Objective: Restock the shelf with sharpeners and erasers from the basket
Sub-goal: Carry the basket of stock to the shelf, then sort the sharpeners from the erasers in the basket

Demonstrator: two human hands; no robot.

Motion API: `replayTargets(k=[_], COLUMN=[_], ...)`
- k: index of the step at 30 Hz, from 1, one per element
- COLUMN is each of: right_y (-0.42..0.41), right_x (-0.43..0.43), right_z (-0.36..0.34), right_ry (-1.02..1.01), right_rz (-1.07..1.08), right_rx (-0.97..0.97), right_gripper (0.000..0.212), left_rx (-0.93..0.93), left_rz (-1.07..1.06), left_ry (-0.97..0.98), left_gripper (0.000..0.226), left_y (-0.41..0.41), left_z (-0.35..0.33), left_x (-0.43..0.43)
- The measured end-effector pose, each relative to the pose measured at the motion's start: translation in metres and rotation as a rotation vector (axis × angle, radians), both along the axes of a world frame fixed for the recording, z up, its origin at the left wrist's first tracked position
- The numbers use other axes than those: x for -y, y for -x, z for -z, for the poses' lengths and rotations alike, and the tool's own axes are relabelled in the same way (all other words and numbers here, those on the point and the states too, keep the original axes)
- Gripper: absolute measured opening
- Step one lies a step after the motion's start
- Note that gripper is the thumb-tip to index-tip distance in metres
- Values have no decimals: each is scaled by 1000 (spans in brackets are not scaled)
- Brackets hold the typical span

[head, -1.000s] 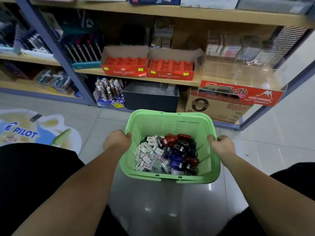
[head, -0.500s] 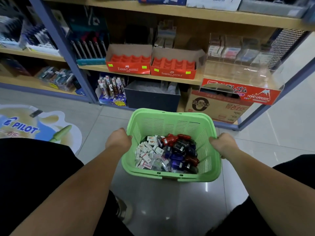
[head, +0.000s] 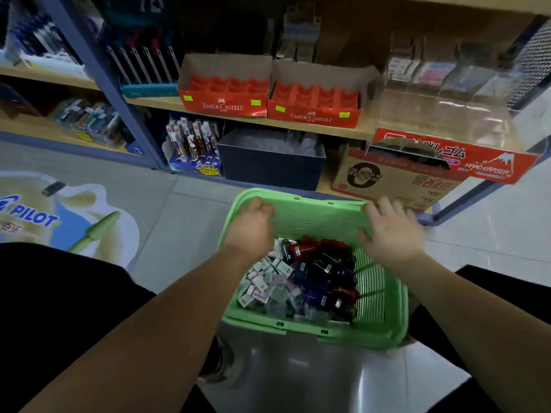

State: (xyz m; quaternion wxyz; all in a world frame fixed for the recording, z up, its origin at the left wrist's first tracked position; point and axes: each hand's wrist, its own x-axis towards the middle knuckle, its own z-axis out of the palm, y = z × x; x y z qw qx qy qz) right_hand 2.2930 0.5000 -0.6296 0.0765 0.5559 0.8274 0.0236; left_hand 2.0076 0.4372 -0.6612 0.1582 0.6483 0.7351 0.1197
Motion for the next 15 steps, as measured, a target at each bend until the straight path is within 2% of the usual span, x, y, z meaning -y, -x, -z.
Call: replayTargets(k=[1,3,5,7,10,13,15], right_y=[5,17,24,29,35,39,39], right_x=[-3,-8,-12,-13,-14,-13,-8], right_z=[8,28,54,80,113,131,141], right_ry=[157,527,711,728,706,644,602], right_rz=[-35,26,141,187,150,128,171], right_rx=[-79,-149,-261,-300,-227,-202,-230], right_gripper=[35,27,33,56,92,115,123], left_rx=[49,84,132,168,143,104,-7], left_rz=[-1,-21,-95,-173,-201,-143,-71], left_ry=[89,304,426,444,399,372,330], left_gripper=[28,28,38,46,45,60,64], left_y=[-8,-20,-25,-24,-14,-9,-11], left_z=[10,37,70,97,121,135,143], left_x=[-1,1,9,17,16,12,11])
